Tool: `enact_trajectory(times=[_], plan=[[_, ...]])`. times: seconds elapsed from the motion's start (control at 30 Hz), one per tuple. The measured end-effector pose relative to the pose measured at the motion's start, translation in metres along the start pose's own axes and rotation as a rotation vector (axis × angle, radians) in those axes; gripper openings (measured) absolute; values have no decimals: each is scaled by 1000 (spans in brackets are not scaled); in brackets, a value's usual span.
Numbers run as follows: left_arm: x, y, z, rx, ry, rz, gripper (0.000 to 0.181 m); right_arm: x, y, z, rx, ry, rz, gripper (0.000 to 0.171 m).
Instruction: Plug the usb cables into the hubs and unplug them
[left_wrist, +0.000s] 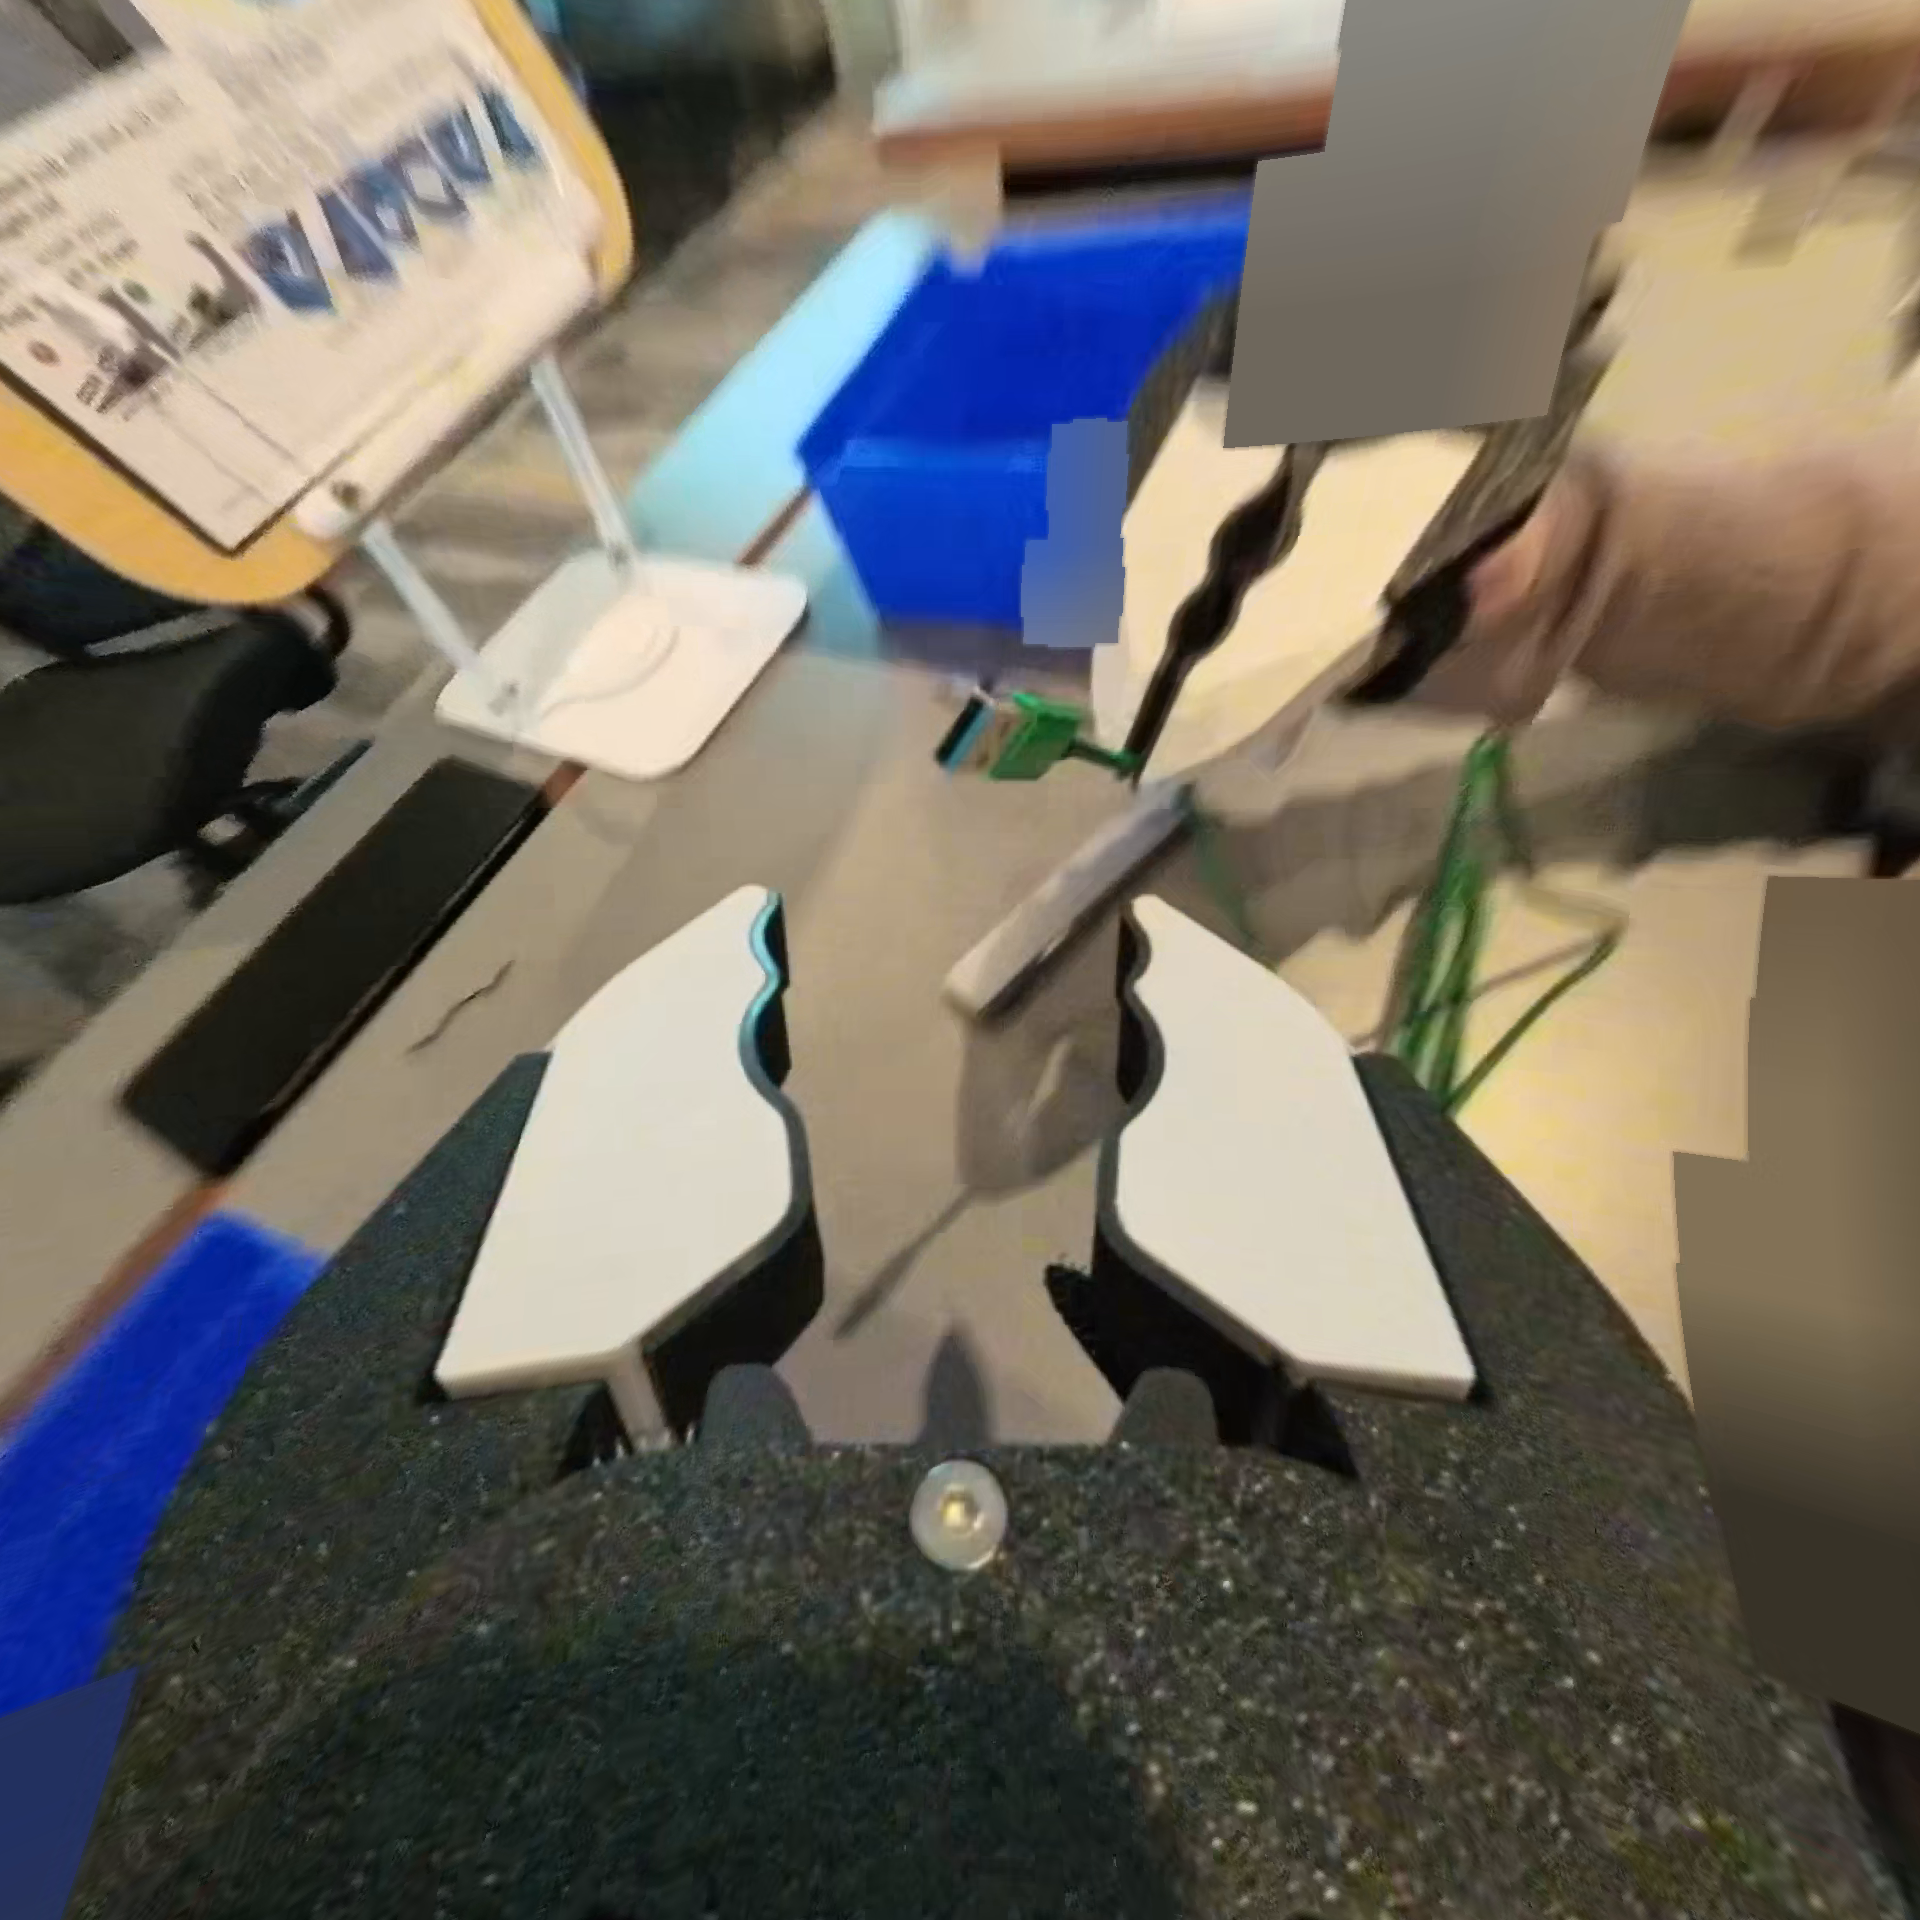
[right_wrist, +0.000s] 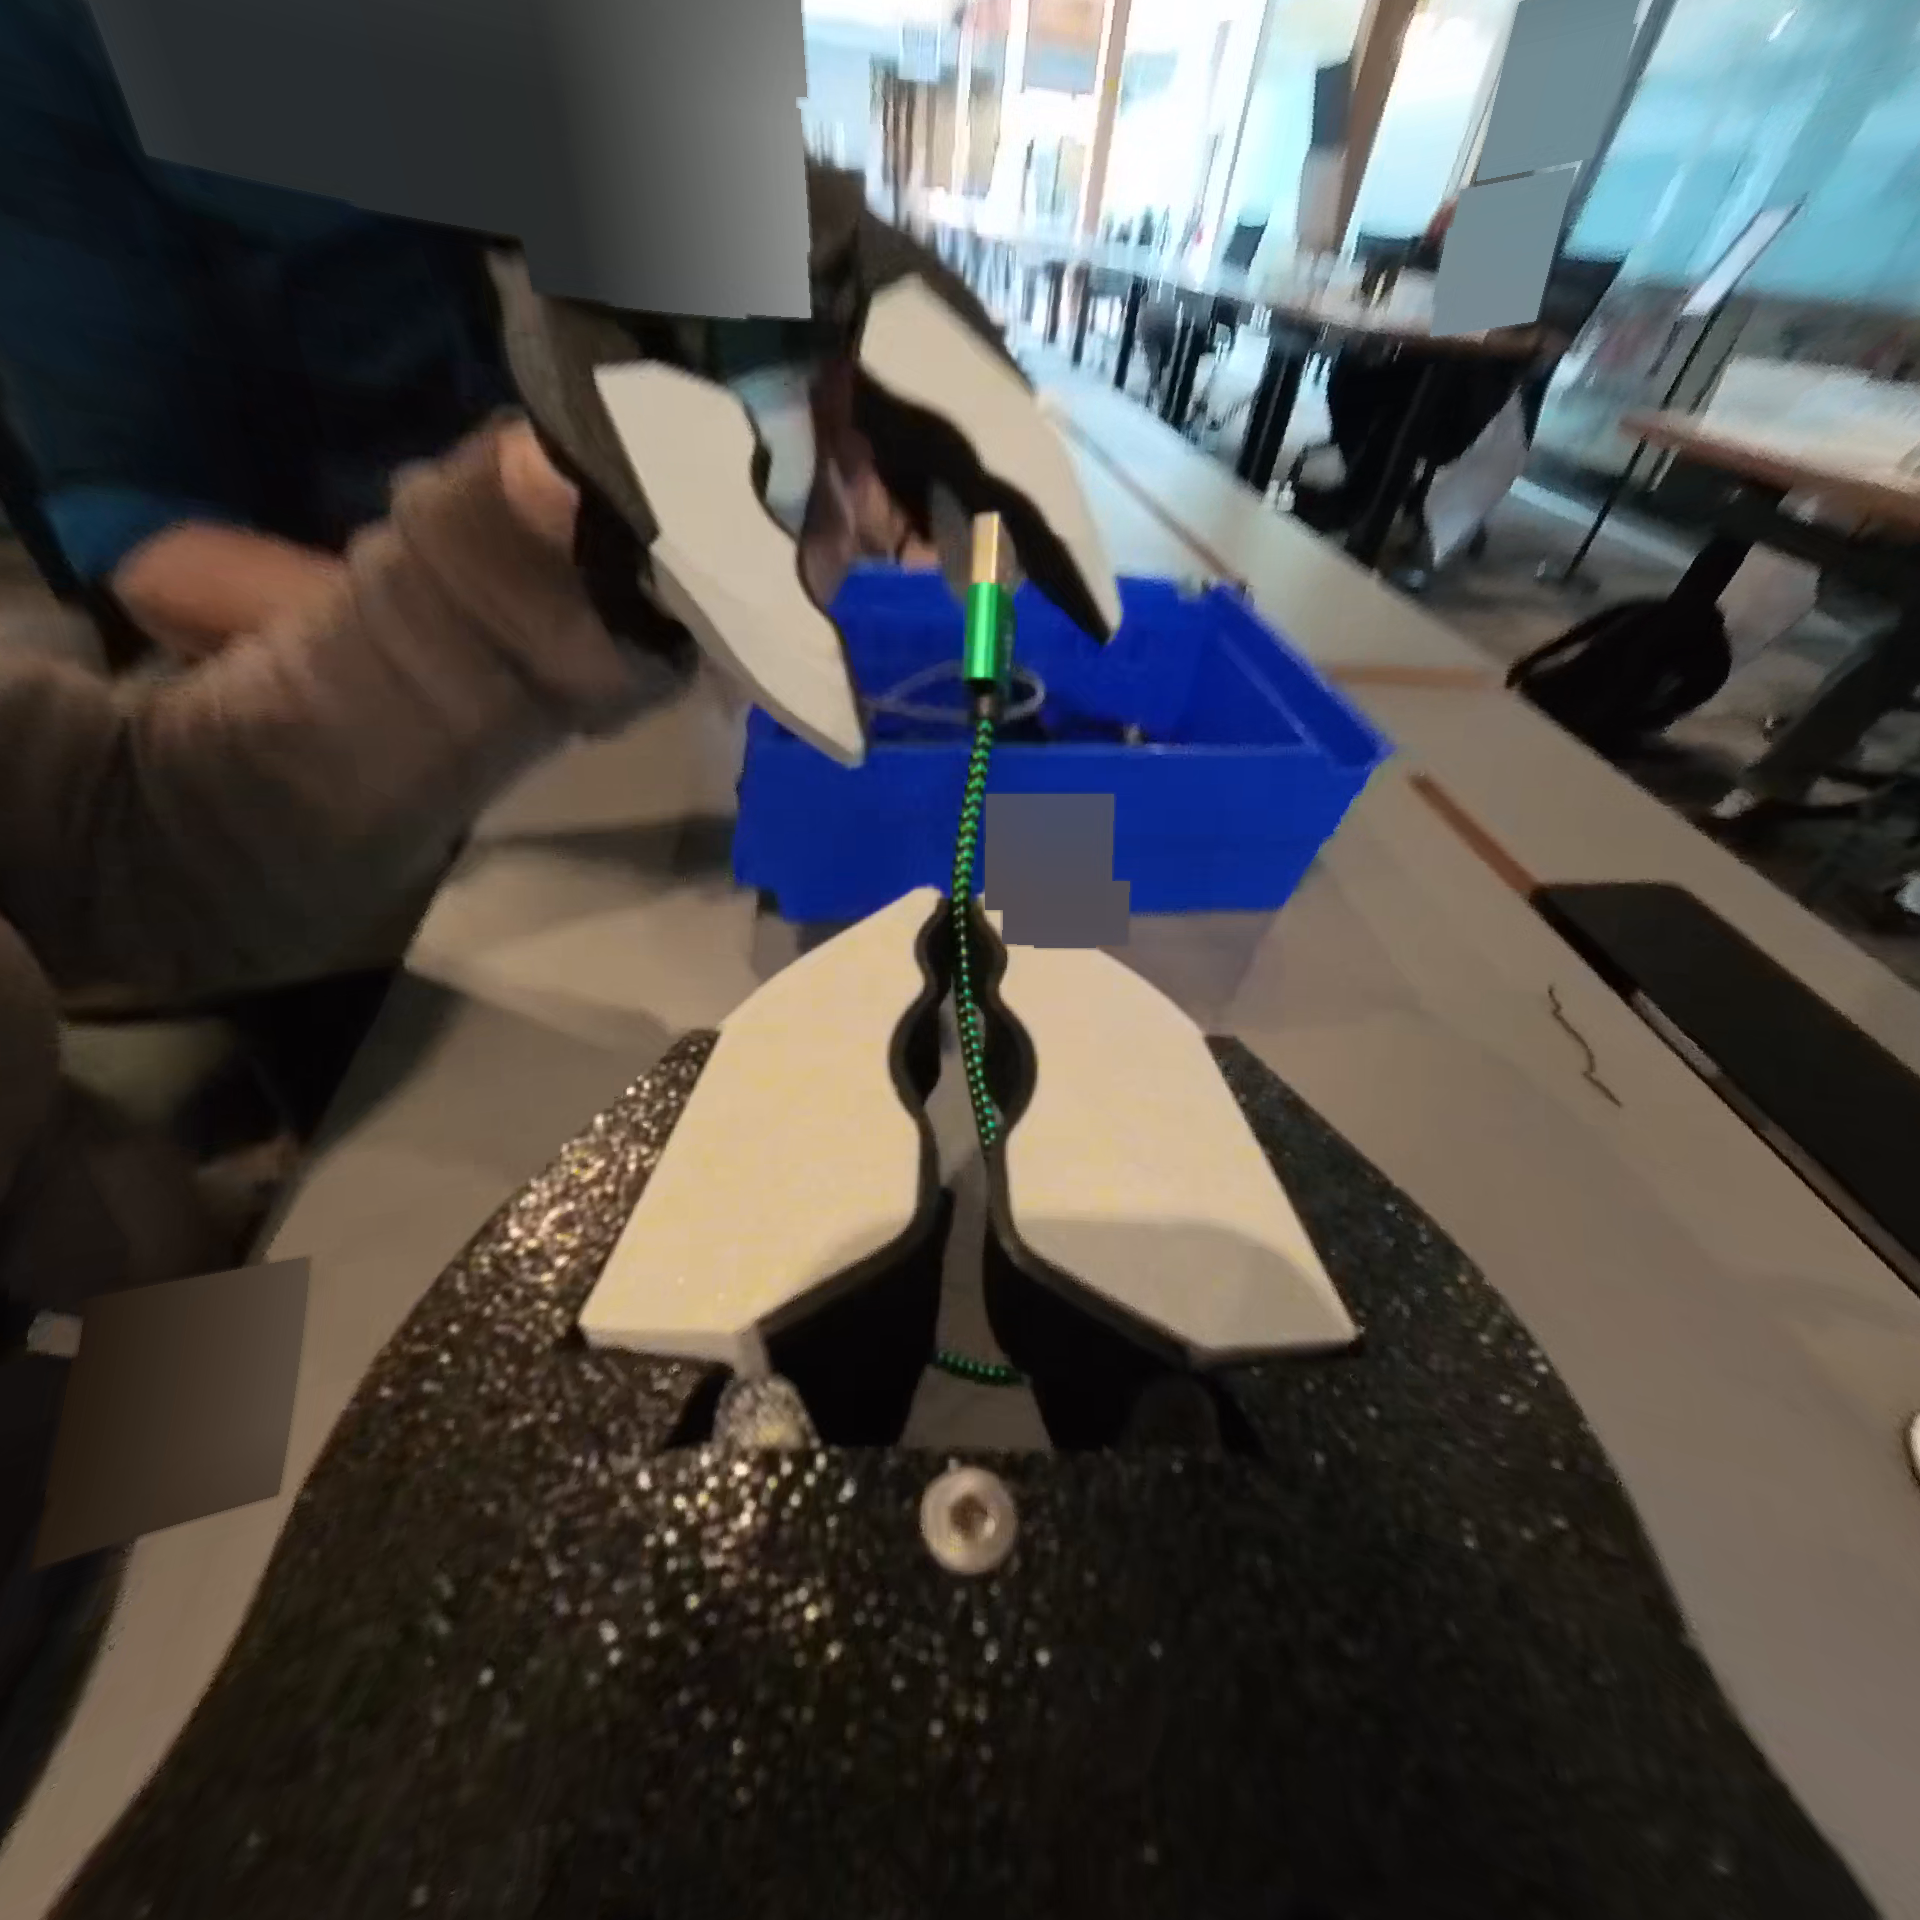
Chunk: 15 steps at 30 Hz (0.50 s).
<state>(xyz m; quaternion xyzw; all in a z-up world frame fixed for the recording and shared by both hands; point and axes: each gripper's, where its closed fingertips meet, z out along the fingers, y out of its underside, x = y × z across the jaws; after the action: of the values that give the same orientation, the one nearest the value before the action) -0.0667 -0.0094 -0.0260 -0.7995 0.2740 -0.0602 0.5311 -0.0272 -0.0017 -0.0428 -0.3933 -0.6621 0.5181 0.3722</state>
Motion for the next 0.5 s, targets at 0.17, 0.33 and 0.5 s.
enact_trajectory(times=[0.17,0.33,0.5], plan=[[20,-36,-2,427,185,-233,54,-12,-18,-13,258,-126,118,1],[39,-51,3,605,327,-244,33,-25,-18,-9,356,-221,146,1],[47,-55,-1,673,406,-244,9,-29,-22,-11,408,-258,148,1]])
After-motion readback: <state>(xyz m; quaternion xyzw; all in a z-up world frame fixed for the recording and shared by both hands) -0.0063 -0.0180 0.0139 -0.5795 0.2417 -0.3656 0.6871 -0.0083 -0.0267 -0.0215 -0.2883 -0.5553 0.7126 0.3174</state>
